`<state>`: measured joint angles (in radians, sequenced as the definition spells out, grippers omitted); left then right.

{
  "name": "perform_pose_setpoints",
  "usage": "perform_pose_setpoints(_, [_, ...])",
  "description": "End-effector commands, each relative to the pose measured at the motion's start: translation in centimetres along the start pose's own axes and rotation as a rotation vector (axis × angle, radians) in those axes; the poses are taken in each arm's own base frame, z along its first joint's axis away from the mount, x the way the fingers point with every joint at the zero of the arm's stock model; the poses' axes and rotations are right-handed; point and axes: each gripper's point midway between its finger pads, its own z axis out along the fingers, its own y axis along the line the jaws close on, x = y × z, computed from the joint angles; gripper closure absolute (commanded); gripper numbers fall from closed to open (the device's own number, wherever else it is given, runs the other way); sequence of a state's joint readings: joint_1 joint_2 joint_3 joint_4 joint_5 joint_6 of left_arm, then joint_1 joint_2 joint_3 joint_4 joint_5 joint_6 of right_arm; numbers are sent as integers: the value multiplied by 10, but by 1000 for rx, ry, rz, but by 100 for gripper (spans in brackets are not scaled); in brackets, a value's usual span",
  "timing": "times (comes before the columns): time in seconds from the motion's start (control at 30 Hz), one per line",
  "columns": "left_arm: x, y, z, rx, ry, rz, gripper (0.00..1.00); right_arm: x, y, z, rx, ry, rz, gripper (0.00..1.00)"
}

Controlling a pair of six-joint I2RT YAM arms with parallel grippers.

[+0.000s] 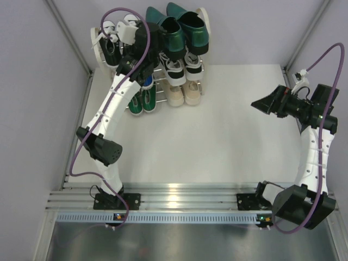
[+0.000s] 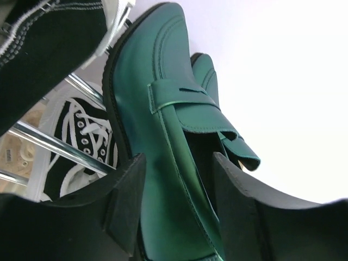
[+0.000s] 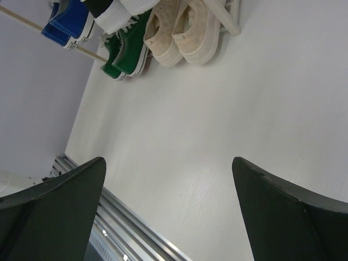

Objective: Place and organize the shoes onto the shoe shelf
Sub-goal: Place the shoe at the shoe shelf, then reset both arms

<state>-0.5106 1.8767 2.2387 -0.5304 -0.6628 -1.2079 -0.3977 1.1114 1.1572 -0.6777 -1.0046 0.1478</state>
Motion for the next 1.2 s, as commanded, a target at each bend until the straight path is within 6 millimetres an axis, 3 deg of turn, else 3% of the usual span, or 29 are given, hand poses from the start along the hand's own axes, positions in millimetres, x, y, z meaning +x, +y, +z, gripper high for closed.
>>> perform_pose_setpoints(0.0, [-21,-34,-12,97,-1,-89,42,-8,6,-7,-10,-32,-54,1])
perform_pose_setpoints(0.2, [-27,-53,-18,168,22,-92,33,-7,6,-8,-11,-30,-65,1])
perform_pose_setpoints(0.37, [-40,-77,-35,256,29,-50,23,-9,7,-10,-8,-27,-111,1])
perform_pose_setpoints(0.43, [-42,-77,-40,265,35,-18,21,-11,6,-11,4,-27,-139,1])
perform_pose_setpoints(0.63, [-70,-78,-70,302,10,102,20,-19,4,-16,32,-24,-262,1])
perform_pose_setpoints(0.73, [-84,-73,-91,319,1,185,19,-22,1,-20,62,-20,-338,0])
perform_pose_setpoints(0.77, [-97,-75,-106,342,-16,227,19,-26,2,-21,71,-26,-363,1])
perform_pose_setpoints(0.83, [-97,-59,-113,328,-8,299,18,-30,-2,-24,97,-19,-417,1])
perform_pose_setpoints(0.87, [-115,-59,-132,348,-36,334,17,-35,1,-28,109,-23,-439,1])
perform_pose_setpoints(0.93, [-113,-34,-138,316,-27,413,16,-40,-3,-31,138,-19,-479,1])
perform_pose_setpoints(0.97, [-133,-30,-159,330,-59,434,16,-44,-1,-35,147,-19,-495,1])
perform_pose_setpoints(1.0, [-136,-18,-164,312,-66,463,15,-46,-3,-37,165,-14,-504,1])
perform_pose_setpoints(1.03, [-126,8,-161,269,-40,526,14,-49,-5,-39,181,-11,-527,1])
perform_pose_setpoints(1.07, [-141,19,-181,274,-57,560,13,-53,-5,-41,198,-13,-540,0])
perform_pose_setpoints(1.1, [-141,32,-186,258,-49,591,12,-52,-8,-44,223,-2,-538,1])
perform_pose_setpoints(1.13, [-129,59,-184,217,-11,642,12,-51,-9,-45,229,3,-559,1])
perform_pose_setpoints(1.17, [-138,73,-202,212,-7,657,12,-50,-11,-47,234,7,-568,1])
